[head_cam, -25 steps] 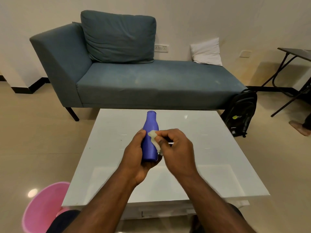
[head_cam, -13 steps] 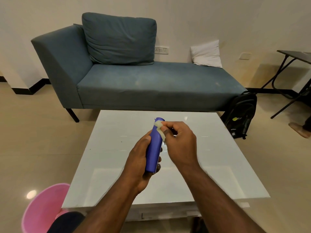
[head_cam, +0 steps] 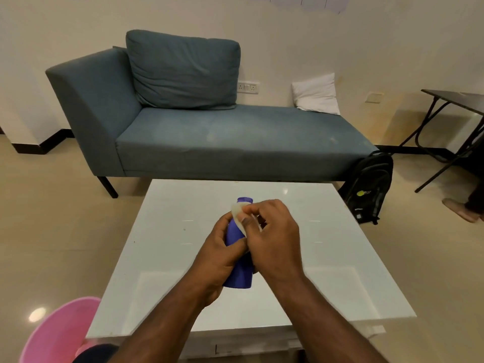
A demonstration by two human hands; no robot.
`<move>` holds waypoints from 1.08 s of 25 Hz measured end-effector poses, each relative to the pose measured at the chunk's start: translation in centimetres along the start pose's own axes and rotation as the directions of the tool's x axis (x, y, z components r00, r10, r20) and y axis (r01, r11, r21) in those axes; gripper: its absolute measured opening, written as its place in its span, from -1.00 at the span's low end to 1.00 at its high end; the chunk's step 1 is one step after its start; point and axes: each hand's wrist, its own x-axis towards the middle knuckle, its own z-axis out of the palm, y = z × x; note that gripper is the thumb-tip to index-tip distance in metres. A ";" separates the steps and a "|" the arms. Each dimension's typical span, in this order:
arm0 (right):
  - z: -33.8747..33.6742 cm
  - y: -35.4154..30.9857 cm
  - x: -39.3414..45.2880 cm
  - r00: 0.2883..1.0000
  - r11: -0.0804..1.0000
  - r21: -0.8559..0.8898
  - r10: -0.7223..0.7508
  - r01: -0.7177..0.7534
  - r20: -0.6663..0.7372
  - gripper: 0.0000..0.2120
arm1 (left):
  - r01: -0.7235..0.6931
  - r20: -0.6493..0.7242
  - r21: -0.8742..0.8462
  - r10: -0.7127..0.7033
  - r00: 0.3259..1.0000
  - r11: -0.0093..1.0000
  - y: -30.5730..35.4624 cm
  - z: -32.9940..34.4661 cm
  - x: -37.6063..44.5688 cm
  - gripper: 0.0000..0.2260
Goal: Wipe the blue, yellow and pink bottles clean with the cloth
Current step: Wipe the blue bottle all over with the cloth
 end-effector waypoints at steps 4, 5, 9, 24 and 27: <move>-0.2 0.3 0.6 0.996 0.997 0.047 0.063 -0.061 -0.055 -0.91 | -0.031 0.011 0.091 0.030 0.999 0.995 -0.2 0.2 0.0 -0.57; 0.1 0.3 0.2 0.997 0.998 0.024 0.060 -0.059 -0.055 -0.92 | -0.057 0.012 0.116 0.056 0.998 0.992 -0.2 0.3 0.0 -0.57; 0.6 0.5 -0.2 0.999 0.996 -0.079 -0.029 0.027 -0.032 -0.87 | -0.106 -0.033 0.240 0.117 0.993 0.965 -0.5 0.7 0.2 -0.59; 0.8 0.8 -1.5 0.987 0.979 -0.138 -0.144 0.152 0.067 -0.75 | -0.221 -0.085 0.550 0.318 0.944 0.806 -1.5 -0.5 0.9 -0.52; -0.2 1.5 -0.4 0.997 0.990 -0.115 -0.079 0.077 -0.015 -0.78 | -0.179 -0.023 0.585 0.237 0.971 0.791 -1.7 -0.7 0.8 -0.41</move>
